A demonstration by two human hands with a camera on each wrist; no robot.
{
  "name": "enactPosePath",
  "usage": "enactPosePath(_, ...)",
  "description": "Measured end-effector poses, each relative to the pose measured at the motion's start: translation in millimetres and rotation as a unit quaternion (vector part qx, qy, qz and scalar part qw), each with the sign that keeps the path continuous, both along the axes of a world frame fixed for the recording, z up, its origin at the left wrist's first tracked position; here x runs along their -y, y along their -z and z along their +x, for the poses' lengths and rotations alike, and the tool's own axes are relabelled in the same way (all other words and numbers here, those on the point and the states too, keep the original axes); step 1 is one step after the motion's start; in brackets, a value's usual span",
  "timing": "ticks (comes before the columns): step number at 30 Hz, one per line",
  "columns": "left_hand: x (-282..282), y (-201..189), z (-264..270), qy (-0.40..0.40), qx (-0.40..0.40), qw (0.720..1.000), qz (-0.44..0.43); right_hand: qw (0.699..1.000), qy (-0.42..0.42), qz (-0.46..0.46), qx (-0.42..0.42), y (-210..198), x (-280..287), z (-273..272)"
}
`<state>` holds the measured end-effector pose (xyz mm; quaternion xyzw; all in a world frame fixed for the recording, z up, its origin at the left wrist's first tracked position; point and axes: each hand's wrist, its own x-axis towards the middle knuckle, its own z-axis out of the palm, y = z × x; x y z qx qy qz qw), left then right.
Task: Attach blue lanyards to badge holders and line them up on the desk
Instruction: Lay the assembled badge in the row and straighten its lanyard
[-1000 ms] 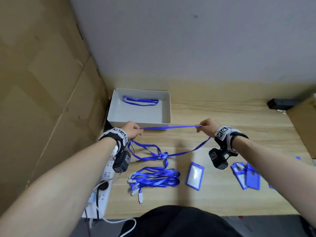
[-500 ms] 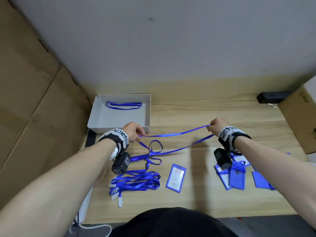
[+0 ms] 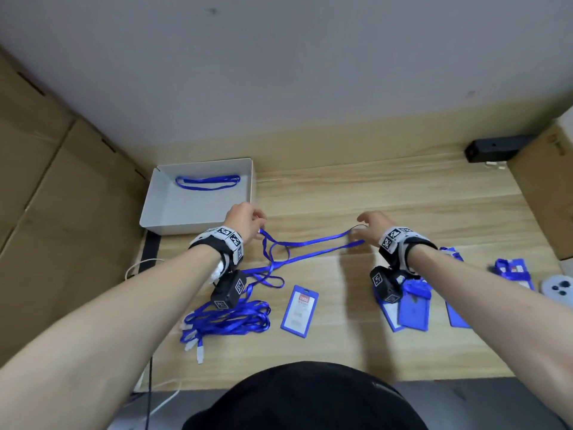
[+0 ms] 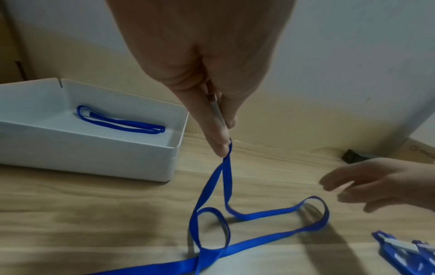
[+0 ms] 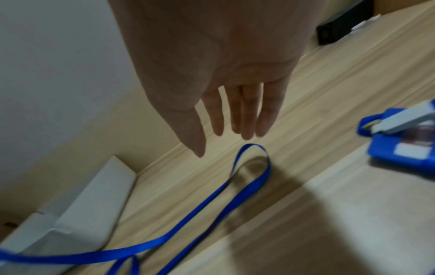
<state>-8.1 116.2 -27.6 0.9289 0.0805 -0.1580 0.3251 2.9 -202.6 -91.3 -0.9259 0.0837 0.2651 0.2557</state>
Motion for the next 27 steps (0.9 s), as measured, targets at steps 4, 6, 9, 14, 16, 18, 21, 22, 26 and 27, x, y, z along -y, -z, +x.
enactPosePath(4, 14.4, -9.5, 6.8, 0.031, -0.025, 0.997, -0.065, 0.991, -0.036, 0.125, 0.039, -9.3, -37.7, 4.9)
enactPosePath(6, 19.3, -14.1, 8.6, 0.065, -0.053, 0.994, -0.074, 0.981, -0.044, 0.185, 0.044, -17.8, -58.8, 7.7)
enactPosePath(9, 23.0, -18.4, 9.9, 0.036, -0.068, 0.990, -0.121, 0.969, -0.065, 0.239, 0.021, -29.2, -82.9, 12.1)
enactPosePath(14, 18.3, -22.5, 12.0, -0.029, -0.051, 0.988, -0.142, 0.958, -0.094, 0.272, 0.006, -35.5, -98.4, 15.7)
enactPosePath(16, 16.4, -22.9, 12.4, -0.025, -0.053, 0.988, -0.143, 0.954, -0.099, 0.285, -0.002, -37.1, -100.2, 15.4)
enactPosePath(18, 16.6, -24.5, 13.1, -0.026, -0.053, 0.987, -0.151, 0.949, -0.101, 0.299, -0.005, -39.8, -103.4, 15.4)
enactPosePath(21, 20.6, -27.6, 14.5, -0.024, -0.054, 0.984, -0.166, 0.938, -0.084, 0.336, -0.011, -44.9, -109.2, 13.3)
enactPosePath(22, 21.0, -28.0, 15.4, -0.022, -0.053, 0.987, -0.152, 0.931, -0.079, 0.356, -0.016, -45.5, -110.0, 13.1)
enactPosePath(26, 10.5, -23.6, 21.2, -0.071, -0.029, 0.996, -0.054, 0.911, -0.005, 0.411, -0.042, -53.2, -102.0, 12.0)
enactPosePath(27, 4.8, -22.4, 22.8, -0.089, -0.022, 0.995, -0.035, 0.913, 0.009, 0.406, -0.029, -54.9, -96.0, 13.1)
